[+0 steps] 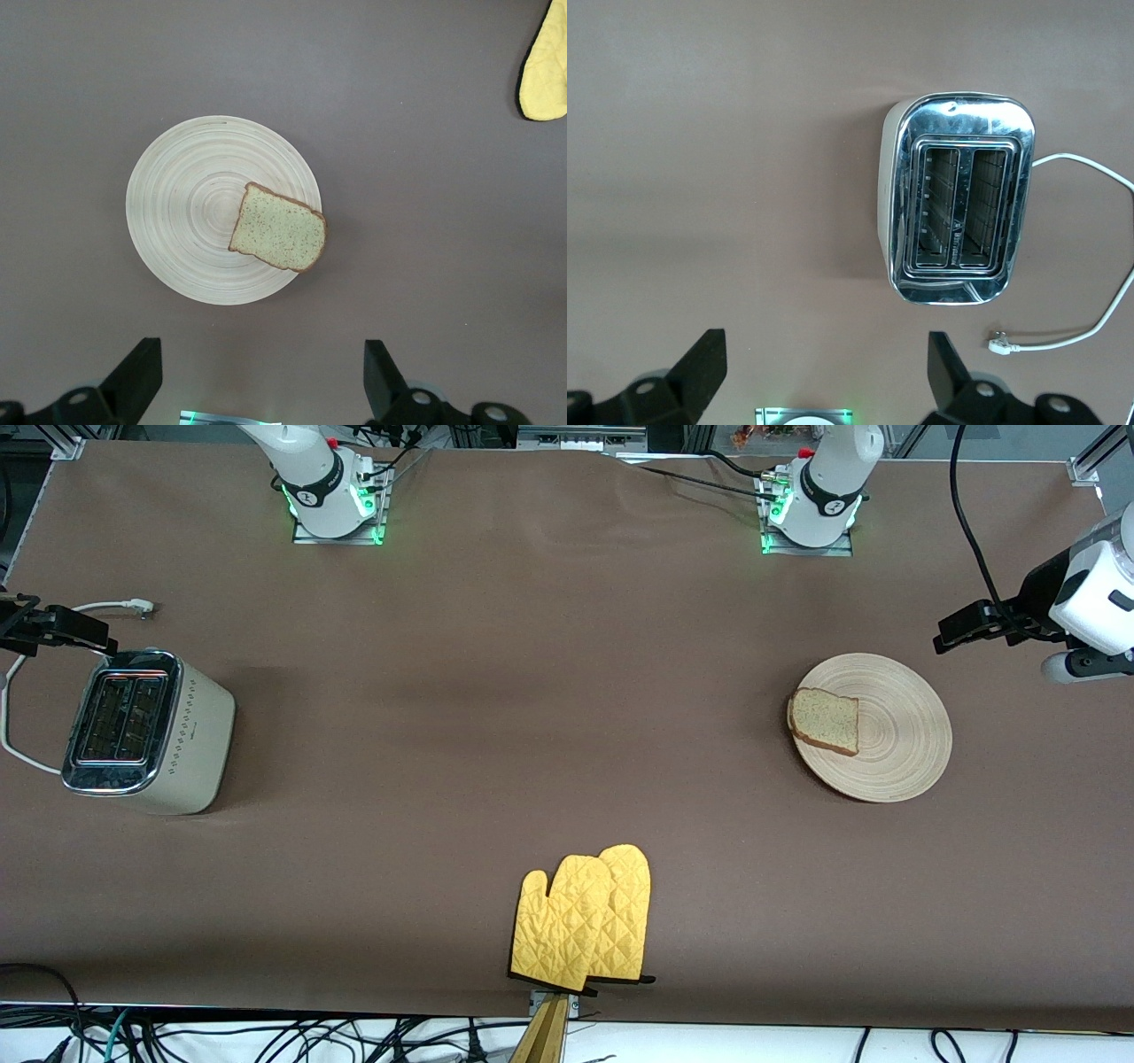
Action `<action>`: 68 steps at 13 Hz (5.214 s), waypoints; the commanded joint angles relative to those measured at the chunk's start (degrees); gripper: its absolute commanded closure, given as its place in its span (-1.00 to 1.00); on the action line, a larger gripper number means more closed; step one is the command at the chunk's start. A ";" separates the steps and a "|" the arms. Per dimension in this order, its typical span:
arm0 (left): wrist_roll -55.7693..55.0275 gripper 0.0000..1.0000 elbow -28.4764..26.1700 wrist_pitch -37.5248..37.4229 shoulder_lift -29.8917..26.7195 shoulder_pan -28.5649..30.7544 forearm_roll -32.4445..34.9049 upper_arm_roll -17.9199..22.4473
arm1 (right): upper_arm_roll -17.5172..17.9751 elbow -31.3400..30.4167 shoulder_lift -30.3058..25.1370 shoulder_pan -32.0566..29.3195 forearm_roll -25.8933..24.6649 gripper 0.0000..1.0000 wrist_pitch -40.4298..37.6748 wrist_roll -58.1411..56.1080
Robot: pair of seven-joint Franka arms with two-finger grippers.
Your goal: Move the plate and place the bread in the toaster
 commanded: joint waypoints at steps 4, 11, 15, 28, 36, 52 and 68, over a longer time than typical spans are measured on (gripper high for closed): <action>1.04 -1.00 -0.01 -0.61 -0.10 0.12 0.62 0.43 | 0.13 0.97 0.44 -0.35 -0.46 -1.00 -0.12 0.33; 1.21 -1.00 -0.19 -0.52 0.08 0.47 0.62 0.95 | 0.13 0.97 0.44 -0.26 -0.46 -1.00 -0.12 0.33; 1.30 -1.00 -0.45 -0.52 0.43 0.56 0.62 1.48 | 0.13 0.97 0.53 -0.35 -0.46 -1.00 -0.12 0.33; 5.96 -1.00 -0.98 0.00 1.13 1.00 0.01 4.47 | 0.05 0.97 0.70 -0.44 -0.46 -1.00 -0.12 0.42; 10.69 -1.00 -1.07 0.62 2.10 1.96 -0.34 7.00 | 0.05 1.05 0.70 -0.44 -0.46 -1.00 -0.12 0.42; 46.56 -1.00 -0.20 8.71 24.67 33.73 -13.52 -2.08 | 0.13 1.05 0.70 -0.61 -0.37 -1.00 -0.12 0.33; 62.74 -0.96 1.57 6.95 43.49 44.41 -22.23 -8.36 | 0.13 1.06 0.70 -0.70 -0.46 -1.00 -0.12 0.42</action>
